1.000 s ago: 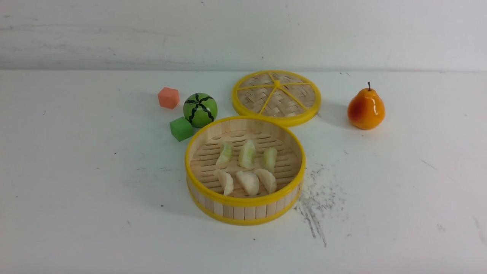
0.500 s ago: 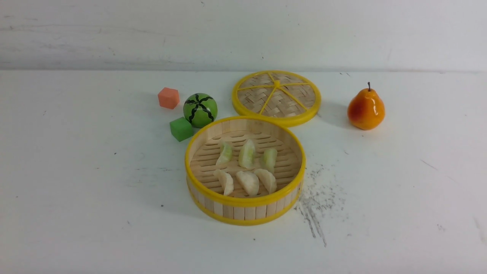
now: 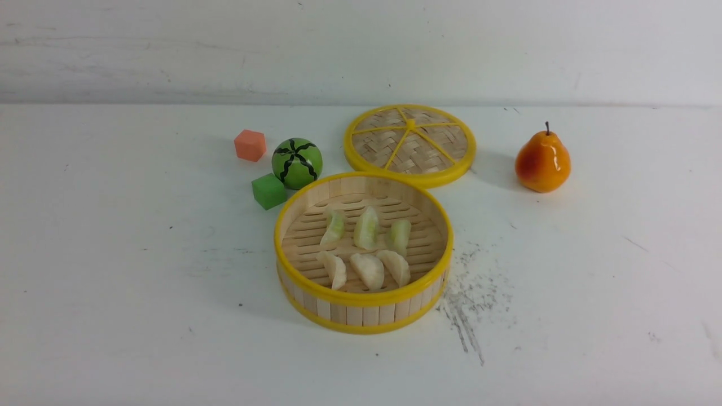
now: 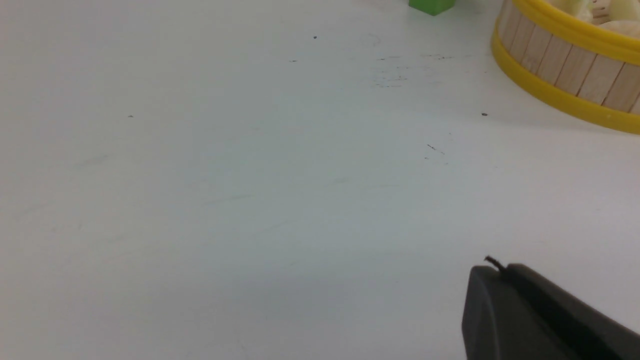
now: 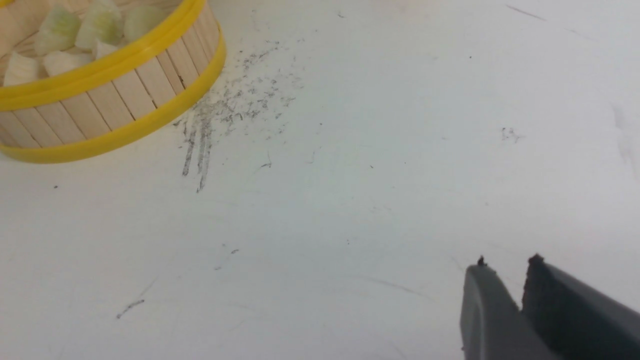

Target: Put the dumplings into the steamer on the white table.

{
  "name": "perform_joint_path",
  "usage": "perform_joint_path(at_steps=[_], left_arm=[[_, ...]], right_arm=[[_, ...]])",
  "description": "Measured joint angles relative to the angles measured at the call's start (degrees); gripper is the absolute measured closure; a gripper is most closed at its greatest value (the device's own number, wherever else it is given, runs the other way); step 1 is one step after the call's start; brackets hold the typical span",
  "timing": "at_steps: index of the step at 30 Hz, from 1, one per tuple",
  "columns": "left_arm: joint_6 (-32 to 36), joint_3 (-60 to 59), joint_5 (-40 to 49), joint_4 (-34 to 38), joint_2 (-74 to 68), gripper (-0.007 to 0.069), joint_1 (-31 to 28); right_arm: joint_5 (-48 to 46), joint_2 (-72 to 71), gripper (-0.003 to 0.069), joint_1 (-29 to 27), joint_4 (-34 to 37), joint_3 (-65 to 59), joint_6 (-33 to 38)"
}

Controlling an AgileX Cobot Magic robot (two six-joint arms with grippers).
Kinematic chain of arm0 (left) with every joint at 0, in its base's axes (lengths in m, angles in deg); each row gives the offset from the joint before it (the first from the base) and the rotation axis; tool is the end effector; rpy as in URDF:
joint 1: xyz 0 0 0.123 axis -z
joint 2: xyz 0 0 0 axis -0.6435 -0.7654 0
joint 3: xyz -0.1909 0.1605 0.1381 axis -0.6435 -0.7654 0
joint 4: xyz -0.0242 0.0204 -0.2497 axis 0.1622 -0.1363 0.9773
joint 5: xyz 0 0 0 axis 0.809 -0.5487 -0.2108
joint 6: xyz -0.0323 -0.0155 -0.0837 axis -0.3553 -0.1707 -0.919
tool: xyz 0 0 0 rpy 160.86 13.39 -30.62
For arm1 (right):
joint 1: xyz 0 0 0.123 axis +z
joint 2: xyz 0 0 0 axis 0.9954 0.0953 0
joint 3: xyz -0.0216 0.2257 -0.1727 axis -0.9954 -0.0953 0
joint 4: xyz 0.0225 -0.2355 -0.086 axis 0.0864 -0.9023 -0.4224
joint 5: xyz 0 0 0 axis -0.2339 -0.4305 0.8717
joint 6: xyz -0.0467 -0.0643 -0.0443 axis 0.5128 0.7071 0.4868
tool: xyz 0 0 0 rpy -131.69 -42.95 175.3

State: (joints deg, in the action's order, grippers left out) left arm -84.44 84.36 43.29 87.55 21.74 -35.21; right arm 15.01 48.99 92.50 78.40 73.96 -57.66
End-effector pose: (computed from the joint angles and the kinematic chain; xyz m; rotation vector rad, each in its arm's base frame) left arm 0.0520 -0.0063 0.1692 0.0756 1.8883 -0.0924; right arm 0.0551 0.0103 0.1687 0.0850 1.9611 0.2800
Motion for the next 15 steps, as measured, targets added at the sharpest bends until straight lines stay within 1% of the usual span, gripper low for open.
perform_joint_path(at_steps=[15], left_arm=[[0.0,0.0,0.0,-0.14,0.0,0.0637,0.0]], right_arm=[[0.0,0.0,0.0522,0.0,0.0,0.0,0.0]])
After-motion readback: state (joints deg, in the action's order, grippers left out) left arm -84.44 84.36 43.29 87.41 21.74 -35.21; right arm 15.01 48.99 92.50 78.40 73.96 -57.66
